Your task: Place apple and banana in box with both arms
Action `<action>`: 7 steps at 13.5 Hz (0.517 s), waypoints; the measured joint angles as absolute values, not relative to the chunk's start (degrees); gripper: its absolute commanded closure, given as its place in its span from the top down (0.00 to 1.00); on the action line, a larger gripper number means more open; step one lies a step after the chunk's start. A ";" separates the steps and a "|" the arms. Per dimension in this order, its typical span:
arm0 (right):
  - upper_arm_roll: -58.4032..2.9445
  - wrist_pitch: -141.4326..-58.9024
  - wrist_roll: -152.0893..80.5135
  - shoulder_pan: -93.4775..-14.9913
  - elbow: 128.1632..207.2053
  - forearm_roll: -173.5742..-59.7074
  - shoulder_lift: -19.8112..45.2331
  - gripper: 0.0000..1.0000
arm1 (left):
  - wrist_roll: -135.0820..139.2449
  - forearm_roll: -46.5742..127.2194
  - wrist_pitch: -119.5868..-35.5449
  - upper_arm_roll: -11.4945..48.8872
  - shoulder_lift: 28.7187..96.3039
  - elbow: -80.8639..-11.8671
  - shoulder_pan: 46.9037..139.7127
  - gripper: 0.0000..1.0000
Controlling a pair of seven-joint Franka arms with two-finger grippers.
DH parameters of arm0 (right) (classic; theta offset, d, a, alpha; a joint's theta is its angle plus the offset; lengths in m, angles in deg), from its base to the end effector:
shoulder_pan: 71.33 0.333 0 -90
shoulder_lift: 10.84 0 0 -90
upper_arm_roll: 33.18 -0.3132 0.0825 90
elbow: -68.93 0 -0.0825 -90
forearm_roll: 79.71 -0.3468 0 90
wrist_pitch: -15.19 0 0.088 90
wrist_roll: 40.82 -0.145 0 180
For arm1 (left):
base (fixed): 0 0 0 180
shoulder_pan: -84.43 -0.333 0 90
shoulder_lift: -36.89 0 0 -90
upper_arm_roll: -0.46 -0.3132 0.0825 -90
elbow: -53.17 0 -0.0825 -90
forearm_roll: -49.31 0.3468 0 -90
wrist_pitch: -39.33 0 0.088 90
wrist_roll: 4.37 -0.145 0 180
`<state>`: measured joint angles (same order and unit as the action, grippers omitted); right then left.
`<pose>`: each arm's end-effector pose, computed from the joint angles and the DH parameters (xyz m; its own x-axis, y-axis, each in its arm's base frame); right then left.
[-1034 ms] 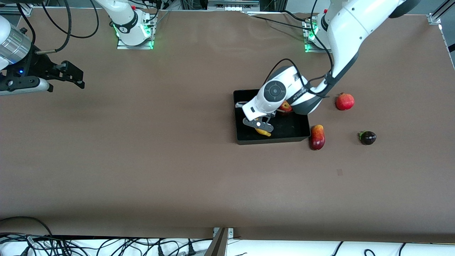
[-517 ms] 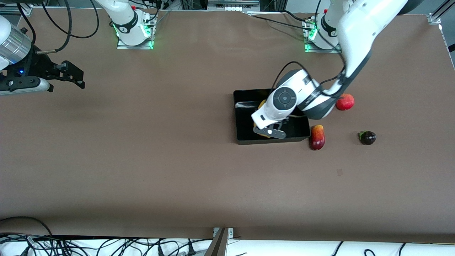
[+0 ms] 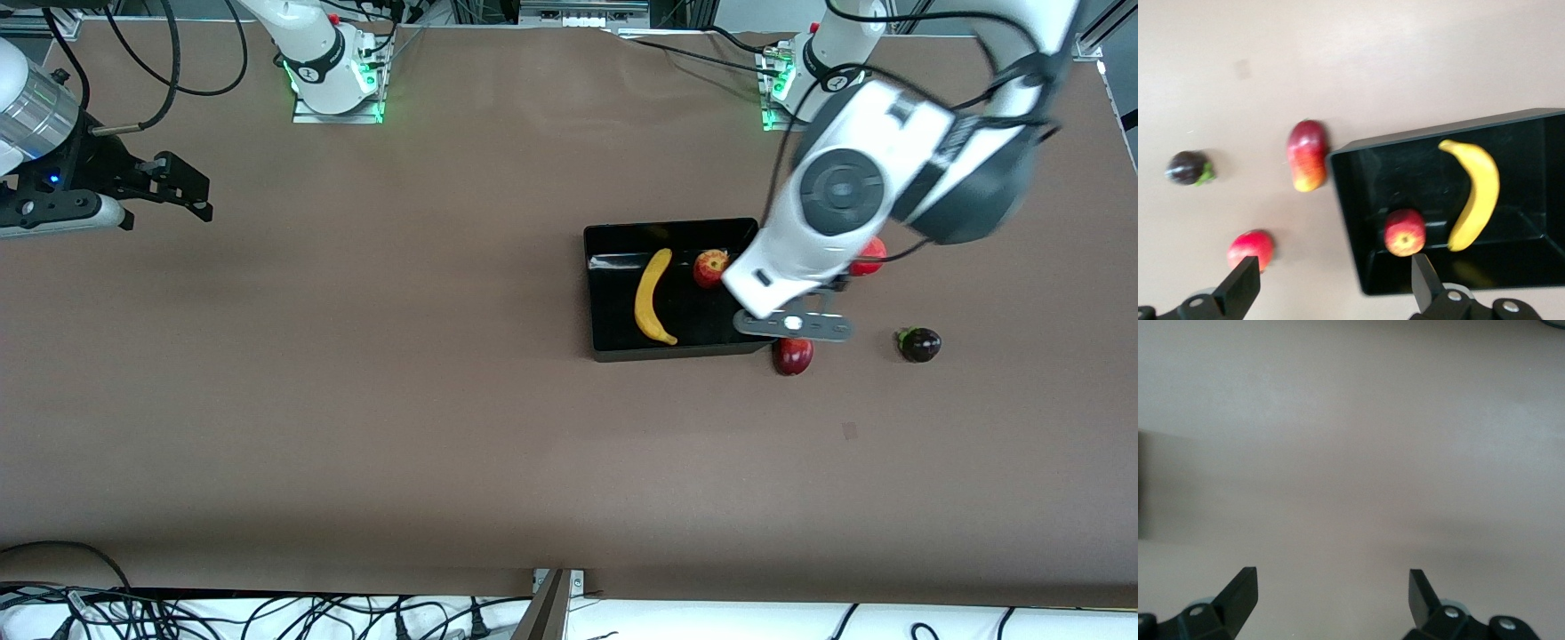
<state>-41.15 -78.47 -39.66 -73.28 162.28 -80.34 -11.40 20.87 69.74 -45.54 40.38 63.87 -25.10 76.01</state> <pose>0.5170 0.0564 0.5688 0.9921 0.1243 0.0153 0.1244 -0.9922 -0.0093 0.5674 -0.2040 0.4439 0.9761 -0.0864 -0.1993 -0.1187 -0.9805 -0.1564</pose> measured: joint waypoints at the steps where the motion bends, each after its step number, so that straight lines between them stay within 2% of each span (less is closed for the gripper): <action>1: -41.16 -78.47 -39.66 -73.28 162.28 -80.34 -11.40 1.00 | 18.04 69.57 -42.87 40.36 63.84 -23.20 74.67 1.00; 3: -41.18 -78.48 -39.66 -73.28 162.26 -80.34 -11.40 1.00 | 11.17 67.19 -39.77 38.19 63.07 -19.61 73.24 1.00; 4: -41.18 -78.48 -39.66 -73.28 162.25 -80.34 -11.40 1.00 | 7.52 64.68 -39.18 33.25 61.36 -18.90 74.54 1.00; 7: -41.21 -78.48 -39.66 -73.27 162.24 -80.34 -11.40 1.00 | -3.01 53.13 -38.59 13.14 54.36 -20.42 82.73 1.00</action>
